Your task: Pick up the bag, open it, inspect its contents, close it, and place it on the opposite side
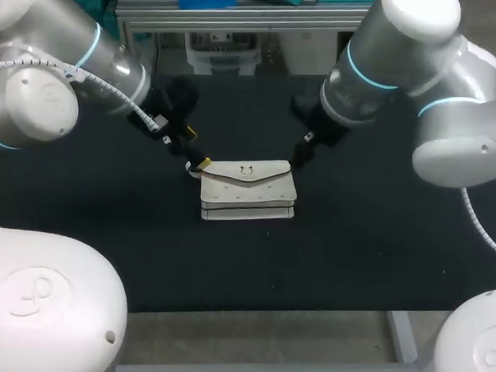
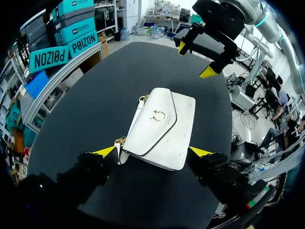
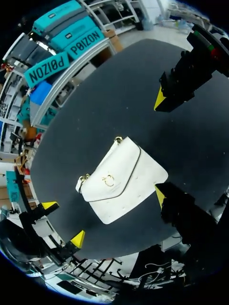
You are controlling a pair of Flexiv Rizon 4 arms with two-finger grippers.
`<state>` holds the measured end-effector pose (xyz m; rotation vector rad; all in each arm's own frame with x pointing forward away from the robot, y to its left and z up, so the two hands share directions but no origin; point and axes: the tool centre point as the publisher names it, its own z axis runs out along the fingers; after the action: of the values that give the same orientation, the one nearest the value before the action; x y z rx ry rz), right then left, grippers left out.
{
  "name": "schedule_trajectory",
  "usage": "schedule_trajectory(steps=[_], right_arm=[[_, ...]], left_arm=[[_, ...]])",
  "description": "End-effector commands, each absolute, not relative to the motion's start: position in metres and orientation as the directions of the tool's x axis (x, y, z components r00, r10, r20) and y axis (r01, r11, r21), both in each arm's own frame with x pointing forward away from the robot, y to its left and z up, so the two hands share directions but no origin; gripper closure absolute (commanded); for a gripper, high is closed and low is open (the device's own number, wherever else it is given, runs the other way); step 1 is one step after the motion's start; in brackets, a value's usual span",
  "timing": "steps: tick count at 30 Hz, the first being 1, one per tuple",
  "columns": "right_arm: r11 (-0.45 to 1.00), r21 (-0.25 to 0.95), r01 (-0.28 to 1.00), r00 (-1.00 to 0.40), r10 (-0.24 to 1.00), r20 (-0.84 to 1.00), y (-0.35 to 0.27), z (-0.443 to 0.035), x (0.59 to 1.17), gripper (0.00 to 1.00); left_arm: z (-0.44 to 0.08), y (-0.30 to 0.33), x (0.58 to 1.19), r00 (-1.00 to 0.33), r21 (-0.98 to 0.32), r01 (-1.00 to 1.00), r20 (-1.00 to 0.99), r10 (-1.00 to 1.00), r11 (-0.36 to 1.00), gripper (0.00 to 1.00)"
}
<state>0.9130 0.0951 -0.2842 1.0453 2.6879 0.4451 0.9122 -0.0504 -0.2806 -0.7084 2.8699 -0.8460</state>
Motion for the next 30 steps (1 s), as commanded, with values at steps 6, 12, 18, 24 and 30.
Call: schedule_trajectory(steps=[6,12,18,24,30], right_arm=[[0.557,0.143,0.818,-0.575,0.789,0.217,0.084,-0.285,0.931,0.0],[0.41,0.139,0.901,-0.43,0.811,0.397,0.071,-0.29,0.936,0.0],[0.41,0.139,0.901,-0.43,0.811,0.397,0.071,-0.29,0.936,0.0],[0.41,0.139,0.901,-0.43,0.811,0.397,0.071,-0.29,0.936,0.0],[0.119,0.009,0.993,-0.109,0.876,0.47,0.088,-0.301,0.939,0.0]], left_arm=[[-0.3,-0.05,0.942,-0.588,-0.232,-0.808,0.374,-0.718,0.541,0.0],[-0.301,-0.049,0.943,-0.526,-0.228,-0.85,0.423,-0.738,0.475,0.0],[-0.301,-0.049,0.943,-0.526,-0.228,-0.85,0.423,-0.738,0.475,0.0],[-0.301,-0.049,0.943,-0.526,-0.228,-0.85,0.423,-0.738,0.475,0.0],[-0.312,-0.063,0.939,-0.037,-0.128,-0.991,0.452,-0.891,-0.024,0.0]])
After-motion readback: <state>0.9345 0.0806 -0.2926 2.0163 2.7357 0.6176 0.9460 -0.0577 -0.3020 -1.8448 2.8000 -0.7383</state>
